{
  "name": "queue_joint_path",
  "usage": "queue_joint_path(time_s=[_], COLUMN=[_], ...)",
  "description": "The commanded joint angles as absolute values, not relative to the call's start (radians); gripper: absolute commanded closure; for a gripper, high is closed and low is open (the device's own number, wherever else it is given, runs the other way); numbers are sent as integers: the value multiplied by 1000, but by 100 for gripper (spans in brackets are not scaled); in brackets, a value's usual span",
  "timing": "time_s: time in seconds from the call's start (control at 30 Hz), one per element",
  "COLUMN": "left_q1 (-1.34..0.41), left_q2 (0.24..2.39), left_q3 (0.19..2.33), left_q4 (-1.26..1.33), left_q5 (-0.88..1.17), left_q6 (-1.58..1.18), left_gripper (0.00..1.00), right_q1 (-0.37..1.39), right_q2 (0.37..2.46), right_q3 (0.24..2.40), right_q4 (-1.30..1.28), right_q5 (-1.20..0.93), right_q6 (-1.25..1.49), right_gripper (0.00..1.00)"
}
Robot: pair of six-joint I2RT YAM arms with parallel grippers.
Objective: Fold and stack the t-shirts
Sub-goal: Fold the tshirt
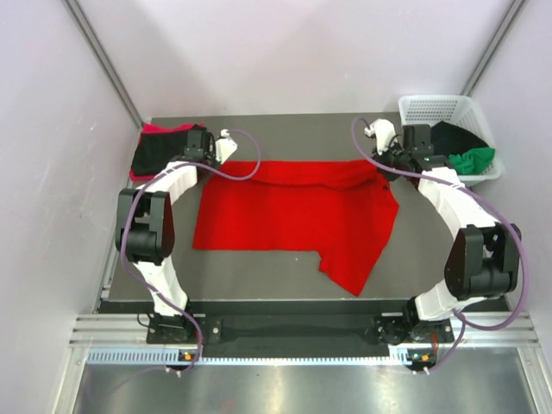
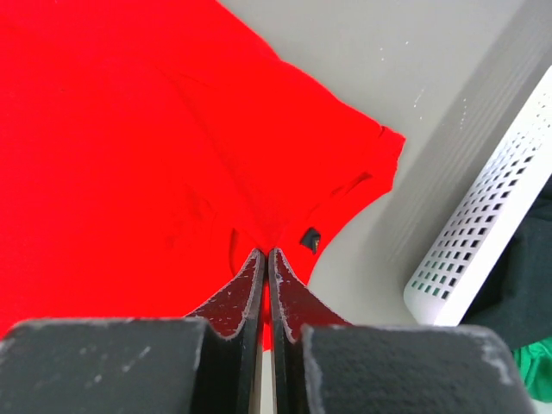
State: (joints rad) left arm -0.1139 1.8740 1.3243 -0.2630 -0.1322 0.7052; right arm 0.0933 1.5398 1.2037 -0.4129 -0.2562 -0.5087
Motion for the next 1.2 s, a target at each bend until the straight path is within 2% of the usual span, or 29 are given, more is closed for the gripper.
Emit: queue_joint_path(time_s=[0.0, 0.4, 0.43, 0.5, 0.53, 0.67, 0.83, 0.93, 1.1, 1.17], left_q1=[-110, -110, -110, -110, -109, -109, -109, -115, -115, -115], left_q2=[1807, 1761, 1758, 1726, 1708, 1611, 1660, 1718, 1827, 1842], left_q3=[1301, 1213, 1213, 1216, 1218, 1288, 1393, 1390, 1402, 1391], left_q4=[-281, -305, -311, -353, -363, -376, -370, -380, -405, -397], left_q5=[-112, -107, -106, -80, -72, -11, 32, 46, 61, 74], left_q6=[695, 690, 683, 667, 651, 603, 531, 528, 505, 482], left_gripper=[100, 100, 88, 75, 62, 45, 43, 46, 66, 68], right_q1=[86, 87, 86, 87, 87, 87, 87, 89, 86, 86], right_q2=[1479, 1462, 1459, 1453, 1451, 1447, 1462, 1486, 1508, 1511], right_q3=[1198, 1170, 1164, 1160, 1158, 1158, 1166, 1207, 1247, 1244], right_q4=[-400, -420, -420, -425, -428, -425, -411, -432, -449, -445], right_q5=[-265, -305, -308, -321, -324, -334, -350, -364, -380, -379], right_q6=[-489, -462, -460, -454, -451, -439, -440, -417, -394, -390], right_gripper=[100, 100, 100, 100, 100, 100, 100, 100, 100, 100])
